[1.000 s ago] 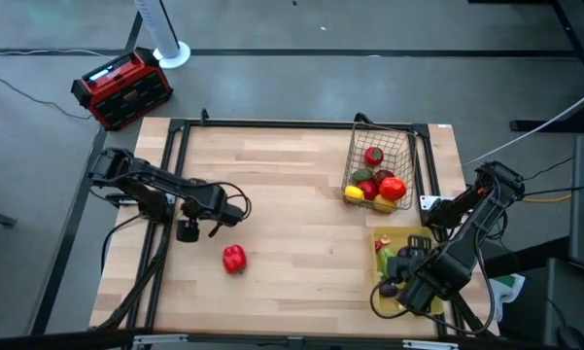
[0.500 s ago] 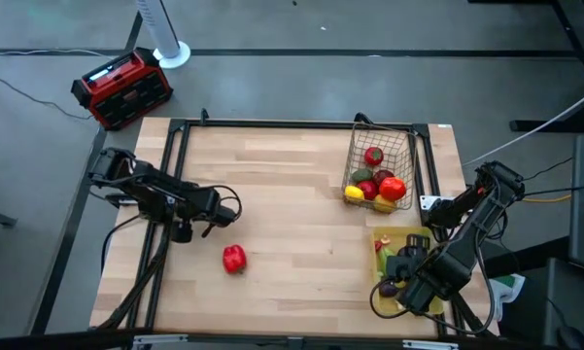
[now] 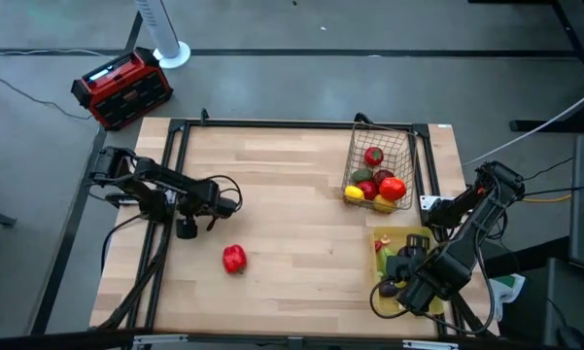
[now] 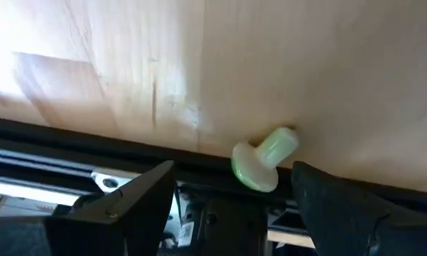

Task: Sort produce into baskets
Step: Put the green mushroom into the yellow bin

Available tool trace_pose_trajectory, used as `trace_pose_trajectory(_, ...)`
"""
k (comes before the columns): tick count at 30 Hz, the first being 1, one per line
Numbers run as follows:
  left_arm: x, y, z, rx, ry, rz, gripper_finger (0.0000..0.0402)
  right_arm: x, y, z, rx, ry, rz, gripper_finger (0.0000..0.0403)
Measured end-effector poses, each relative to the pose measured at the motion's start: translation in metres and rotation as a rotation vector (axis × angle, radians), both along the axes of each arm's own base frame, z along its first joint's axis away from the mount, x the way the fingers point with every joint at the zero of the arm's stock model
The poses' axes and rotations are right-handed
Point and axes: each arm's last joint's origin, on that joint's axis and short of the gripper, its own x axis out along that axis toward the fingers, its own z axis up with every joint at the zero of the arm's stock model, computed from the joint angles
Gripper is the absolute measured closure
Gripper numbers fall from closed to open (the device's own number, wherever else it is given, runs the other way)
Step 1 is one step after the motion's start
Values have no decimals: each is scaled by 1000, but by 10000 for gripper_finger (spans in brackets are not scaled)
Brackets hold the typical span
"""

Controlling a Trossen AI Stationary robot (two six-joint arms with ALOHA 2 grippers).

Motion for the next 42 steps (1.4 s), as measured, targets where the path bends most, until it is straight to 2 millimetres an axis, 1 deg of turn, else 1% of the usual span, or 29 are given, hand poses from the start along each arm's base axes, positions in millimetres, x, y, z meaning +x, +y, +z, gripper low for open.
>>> trace_pose_trajectory(7,0,8,-6,0,29,51,123,2,3,0,27,-21,-1,116)
trace_pose_trajectory(14,2,15,-22,-6,141,98,123,5,6,0,68,-53,0,116)
trace_pose_trajectory(17,2,17,-28,-9,182,101,131,6,8,0,81,-58,0,116)
trace_pose_trajectory(20,3,17,-32,2,204,92,151,6,7,0,79,-58,0,116)
trace_pose_trajectory(27,5,18,-32,26,208,82,207,6,7,0,78,-57,0,116)
trace_pose_trajectory(33,10,15,-36,-82,139,144,261,6,7,0,77,-57,0,116)
trace_pose_trajectory(42,9,14,-35,-96,154,163,344,6,7,0,75,-58,22,116)
